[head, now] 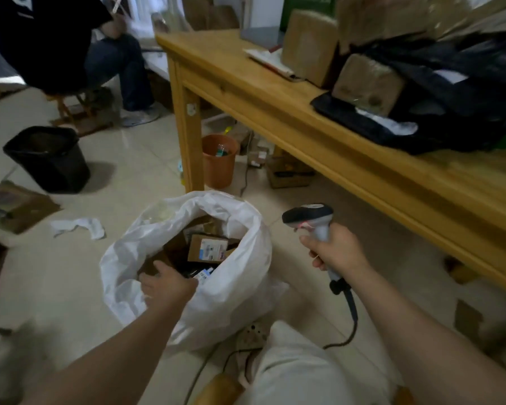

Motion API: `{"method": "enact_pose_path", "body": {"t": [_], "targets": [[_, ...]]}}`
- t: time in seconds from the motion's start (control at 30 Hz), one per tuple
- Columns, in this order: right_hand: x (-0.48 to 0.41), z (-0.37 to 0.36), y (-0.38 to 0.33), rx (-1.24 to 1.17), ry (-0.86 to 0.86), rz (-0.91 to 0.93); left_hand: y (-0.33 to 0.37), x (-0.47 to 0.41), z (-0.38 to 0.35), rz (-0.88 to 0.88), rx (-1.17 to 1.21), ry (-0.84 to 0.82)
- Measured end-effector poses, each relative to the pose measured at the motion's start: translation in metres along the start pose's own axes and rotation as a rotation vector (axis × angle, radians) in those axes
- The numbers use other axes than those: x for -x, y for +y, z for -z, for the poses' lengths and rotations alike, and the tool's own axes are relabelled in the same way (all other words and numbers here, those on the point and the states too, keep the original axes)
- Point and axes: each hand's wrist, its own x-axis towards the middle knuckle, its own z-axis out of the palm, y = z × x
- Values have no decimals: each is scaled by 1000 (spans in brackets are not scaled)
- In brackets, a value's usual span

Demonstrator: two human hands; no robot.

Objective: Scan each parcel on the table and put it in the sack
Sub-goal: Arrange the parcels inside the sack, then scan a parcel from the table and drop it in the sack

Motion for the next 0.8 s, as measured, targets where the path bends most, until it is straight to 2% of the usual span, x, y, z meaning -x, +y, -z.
{"method": "enact_pose_path", "body": {"t": [0.13,0.2,0.37,0.53,0.67,0.8], "targets": [[38,44,-13,-269,-52,-20,82,63,4,-366,-108,-34],[51,65,-26,-431,-13,0,126,96,11,-538,-44,-79],[69,127,-49,-654,174,90,231,170,27,-841,146,-171],[75,189,-45,-915,392,134,311,216,22,-1025,121,-184],[69,228,-52,-1077,452,169,356,234,16,-1161,24,-84],[54,250,-56,-1107,442,207,403,240,10,-1349,-20,73]]}}
